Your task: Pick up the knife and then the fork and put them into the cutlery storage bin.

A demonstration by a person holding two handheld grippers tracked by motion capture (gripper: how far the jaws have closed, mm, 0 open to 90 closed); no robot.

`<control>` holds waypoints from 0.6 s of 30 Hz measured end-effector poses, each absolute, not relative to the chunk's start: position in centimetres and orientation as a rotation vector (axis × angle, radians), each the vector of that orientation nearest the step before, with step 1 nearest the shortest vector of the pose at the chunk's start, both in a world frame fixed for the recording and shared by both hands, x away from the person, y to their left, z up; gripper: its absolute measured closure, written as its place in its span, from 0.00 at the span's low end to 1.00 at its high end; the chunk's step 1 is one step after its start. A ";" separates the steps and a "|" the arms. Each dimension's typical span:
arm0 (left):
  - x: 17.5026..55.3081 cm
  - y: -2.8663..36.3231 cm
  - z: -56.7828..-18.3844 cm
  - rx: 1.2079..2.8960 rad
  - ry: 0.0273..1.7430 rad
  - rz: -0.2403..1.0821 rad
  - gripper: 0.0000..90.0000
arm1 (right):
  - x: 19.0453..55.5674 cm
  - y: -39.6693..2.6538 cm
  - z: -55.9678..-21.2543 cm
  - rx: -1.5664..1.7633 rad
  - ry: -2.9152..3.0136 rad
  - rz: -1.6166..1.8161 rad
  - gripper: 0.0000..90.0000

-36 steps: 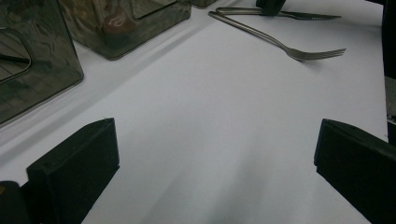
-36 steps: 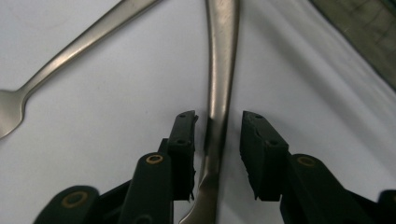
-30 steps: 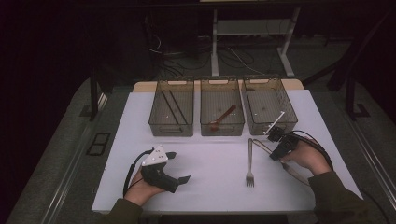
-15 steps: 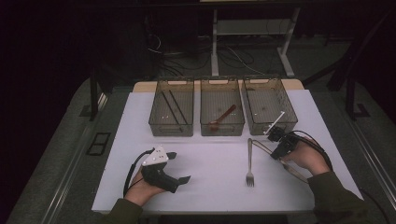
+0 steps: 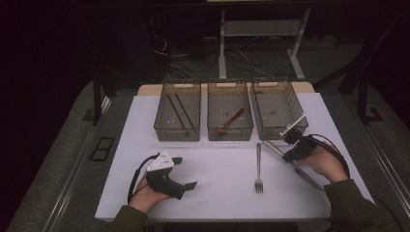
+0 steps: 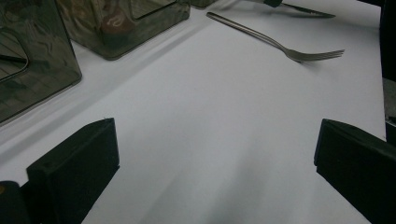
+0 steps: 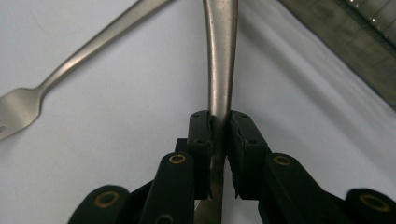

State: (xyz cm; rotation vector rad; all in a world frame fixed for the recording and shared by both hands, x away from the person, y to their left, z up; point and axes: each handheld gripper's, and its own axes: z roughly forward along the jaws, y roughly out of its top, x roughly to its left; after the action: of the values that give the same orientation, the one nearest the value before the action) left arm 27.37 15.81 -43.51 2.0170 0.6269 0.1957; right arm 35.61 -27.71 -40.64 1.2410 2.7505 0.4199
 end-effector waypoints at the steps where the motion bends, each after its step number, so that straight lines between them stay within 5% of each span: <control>1: 27.4 15.8 -43.5 2.016 0.626 0.195 0.00 | 35.6 -27.9 -40.5 1.244 2.748 0.449 0.87; 18: 27.4 16.2 -43.4 2.014 0.607 0.209 0.00 | 34.7 -31.0 -37.2 1.262 2.544 0.904 0.87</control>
State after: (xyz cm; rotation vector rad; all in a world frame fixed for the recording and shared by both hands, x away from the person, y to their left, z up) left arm 27.42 16.22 -43.42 2.0143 0.6067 0.2094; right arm 34.69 -30.98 -37.16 1.2621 2.5444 0.9044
